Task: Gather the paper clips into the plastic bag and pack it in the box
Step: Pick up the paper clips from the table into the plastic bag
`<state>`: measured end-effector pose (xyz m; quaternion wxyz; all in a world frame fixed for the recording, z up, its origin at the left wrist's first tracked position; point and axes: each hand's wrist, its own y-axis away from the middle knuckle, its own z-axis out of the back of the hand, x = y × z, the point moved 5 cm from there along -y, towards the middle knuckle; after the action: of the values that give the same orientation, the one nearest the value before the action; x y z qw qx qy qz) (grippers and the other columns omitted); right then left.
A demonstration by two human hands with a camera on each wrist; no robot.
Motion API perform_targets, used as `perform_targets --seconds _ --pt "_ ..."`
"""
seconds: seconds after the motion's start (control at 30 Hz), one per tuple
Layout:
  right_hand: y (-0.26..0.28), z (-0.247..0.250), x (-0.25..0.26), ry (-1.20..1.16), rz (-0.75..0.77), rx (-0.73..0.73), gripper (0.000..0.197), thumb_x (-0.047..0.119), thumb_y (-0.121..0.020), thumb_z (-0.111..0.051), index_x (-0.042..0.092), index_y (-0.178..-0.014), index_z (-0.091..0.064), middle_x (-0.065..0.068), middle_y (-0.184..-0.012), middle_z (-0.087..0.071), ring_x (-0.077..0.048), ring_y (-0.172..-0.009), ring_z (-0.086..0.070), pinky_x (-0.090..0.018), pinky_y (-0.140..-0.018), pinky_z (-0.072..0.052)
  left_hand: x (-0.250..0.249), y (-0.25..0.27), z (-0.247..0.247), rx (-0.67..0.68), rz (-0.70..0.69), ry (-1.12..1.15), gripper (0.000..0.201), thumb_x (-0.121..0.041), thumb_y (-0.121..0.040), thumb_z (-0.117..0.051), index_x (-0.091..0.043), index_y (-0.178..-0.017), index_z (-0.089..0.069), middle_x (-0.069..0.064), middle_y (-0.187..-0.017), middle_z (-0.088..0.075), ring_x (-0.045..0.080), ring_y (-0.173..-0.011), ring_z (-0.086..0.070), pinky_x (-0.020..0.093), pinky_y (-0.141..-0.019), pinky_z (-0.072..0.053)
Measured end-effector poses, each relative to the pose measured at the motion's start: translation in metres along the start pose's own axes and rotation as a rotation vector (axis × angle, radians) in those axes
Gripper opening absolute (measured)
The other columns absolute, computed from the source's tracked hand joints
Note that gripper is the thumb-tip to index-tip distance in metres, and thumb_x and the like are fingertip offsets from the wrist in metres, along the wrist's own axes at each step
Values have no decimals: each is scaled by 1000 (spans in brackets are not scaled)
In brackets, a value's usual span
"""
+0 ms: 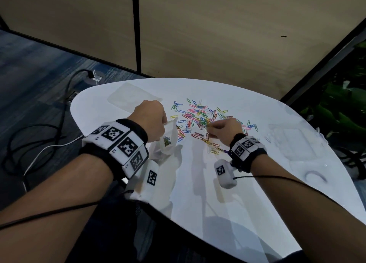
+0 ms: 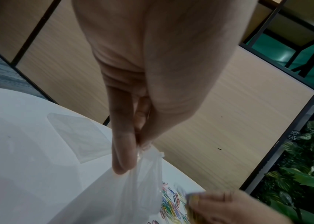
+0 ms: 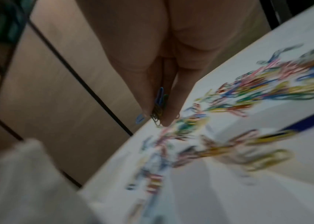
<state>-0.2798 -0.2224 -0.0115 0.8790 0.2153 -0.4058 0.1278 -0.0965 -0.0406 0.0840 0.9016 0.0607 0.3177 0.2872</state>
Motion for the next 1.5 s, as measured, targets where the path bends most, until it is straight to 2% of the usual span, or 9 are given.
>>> perform_targets --seconds 0.13,0.27,0.47,0.6,0.77,0.93,1.13,1.37,1.5 --pt "28 -18 56 -597 28 220 19 2 -82 -74 -5 -100 -73 -14 -87 -74 -26 -80 -72 -29 -80 -60 0 0 0 -5 7 9 26 5 -89 -57 -5 -101 -78 14 -94 -78 29 -88 -76 40 -86 -63" --pt "59 -57 83 -704 7 405 22 -2 -85 -68 -10 -106 -68 -15 -85 -71 -20 -71 -69 -25 -77 -60 0 0 -1 -27 10 31 25 3 -88 -59 -5 -102 -78 15 -98 -77 32 -91 -75 41 -89 -61" --pt "72 -83 74 -189 190 262 17 6 -76 -76 22 -77 -79 -9 -82 -77 -28 -83 -74 -44 -85 -60 -3 0 -2 -22 -15 60 21 0 -86 -65 -11 -99 -79 15 -102 -76 33 -95 -74 40 -90 -61" --pt "74 -83 86 82 336 147 20 6 -83 -63 13 -91 -79 -7 -80 -76 -24 -76 -72 -34 -78 -59 -6 2 -5 -9 -38 52 25 2 -85 -66 -10 -103 -79 16 -105 -75 34 -95 -73 41 -90 -61" --pt "78 -87 99 264 408 291 33 -1 -81 -53 13 -100 -77 -7 -93 -74 -21 -82 -69 -26 -73 -52 -2 0 0 -23 -25 43 27 5 -84 -65 -11 -101 -80 16 -103 -75 33 -97 -73 41 -92 -60" --pt "53 -44 83 -180 185 197 24 -7 -86 -57 7 -94 -75 -10 -89 -73 -24 -78 -71 -31 -67 -61 15 -4 7 -29 32 75 22 2 -85 -66 -8 -99 -79 11 -91 -78 27 -86 -76 40 -84 -64" --pt "23 -13 -35 876 -278 262 99 45 -73 -79 16 -152 -26 -14 -156 -27 -34 -138 -40 -45 -107 -44 37 -3 25 -106 106 144 26 2 -90 -58 -12 -101 -76 11 -88 -77 22 -73 -78 39 -85 -63" --pt "8 -68 -13 599 56 98 65 25 -80 -74 16 -139 -48 -11 -136 -42 -26 -118 -54 -29 -98 -45 54 -4 37 -154 131 142 26 3 -88 -62 -10 -106 -76 15 -102 -75 30 -90 -75 40 -90 -61" --pt "-12 -92 7 740 191 122 70 21 -89 -66 24 -149 -31 -7 -155 -24 -30 -137 -39 -37 -105 -43 57 -7 38 -157 129 129 28 3 -86 -66 -12 -107 -76 15 -108 -73 31 -97 -74 40 -91 -61"
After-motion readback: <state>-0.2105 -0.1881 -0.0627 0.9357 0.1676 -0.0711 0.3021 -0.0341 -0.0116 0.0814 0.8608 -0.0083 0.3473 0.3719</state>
